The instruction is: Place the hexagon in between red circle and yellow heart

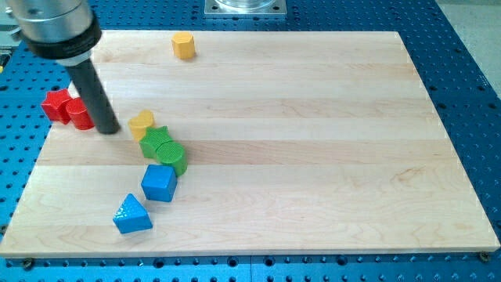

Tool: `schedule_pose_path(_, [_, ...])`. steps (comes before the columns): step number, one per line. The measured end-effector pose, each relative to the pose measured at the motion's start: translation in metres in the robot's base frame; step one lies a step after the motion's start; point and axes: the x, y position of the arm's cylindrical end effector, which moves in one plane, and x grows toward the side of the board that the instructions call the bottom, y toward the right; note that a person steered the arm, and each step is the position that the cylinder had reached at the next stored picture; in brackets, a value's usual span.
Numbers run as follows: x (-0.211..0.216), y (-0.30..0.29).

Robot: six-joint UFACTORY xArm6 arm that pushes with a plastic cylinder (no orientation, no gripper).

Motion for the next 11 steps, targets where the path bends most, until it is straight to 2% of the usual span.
schedule_pose_path(1, [-0.037, 0.036])
schedule_pose_path(2, [-0.063, 0.107])
schedule_pose_path(3, [-0.111, 0.171])
schedule_pose_path(4, [-0.157, 0.143])
schedule_pose_path(5, [-0.18, 0.098])
schedule_pose_path(6, [-0.201, 0.122])
schedule_pose_path(7, [-0.222, 0.093])
schedule_pose_path(8, [-0.163, 0.06])
schedule_pose_path(9, [-0.093, 0.051])
schedule_pose_path(10, [-0.134, 0.072])
schedule_pose_path(11, [-0.148, 0.04])
